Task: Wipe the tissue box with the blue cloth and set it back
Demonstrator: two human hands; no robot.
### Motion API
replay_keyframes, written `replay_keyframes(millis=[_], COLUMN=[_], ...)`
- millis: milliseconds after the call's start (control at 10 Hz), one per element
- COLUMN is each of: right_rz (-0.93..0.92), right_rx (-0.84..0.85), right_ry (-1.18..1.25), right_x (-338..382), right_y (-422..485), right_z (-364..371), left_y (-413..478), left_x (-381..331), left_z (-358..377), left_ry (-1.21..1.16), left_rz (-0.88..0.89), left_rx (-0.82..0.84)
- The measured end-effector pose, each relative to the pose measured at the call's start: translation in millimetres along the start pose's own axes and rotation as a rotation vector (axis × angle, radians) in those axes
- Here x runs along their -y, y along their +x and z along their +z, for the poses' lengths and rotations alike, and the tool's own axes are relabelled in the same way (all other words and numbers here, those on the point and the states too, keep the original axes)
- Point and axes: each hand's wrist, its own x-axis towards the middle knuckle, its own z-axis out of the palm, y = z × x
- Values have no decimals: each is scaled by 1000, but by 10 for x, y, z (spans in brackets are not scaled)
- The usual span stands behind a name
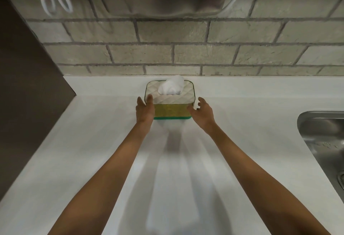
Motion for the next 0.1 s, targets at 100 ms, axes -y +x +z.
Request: replay_keyframes(millis=[100], right_rz=[-5], right_rx=[-28], right_ry=[-3], right_x=[53], right_y=[-88], right_z=[-83], left_y=[-124], left_x=[-92], left_z=[-69], left_ry=[-27], left_rz=[-13], left_rx=[-30])
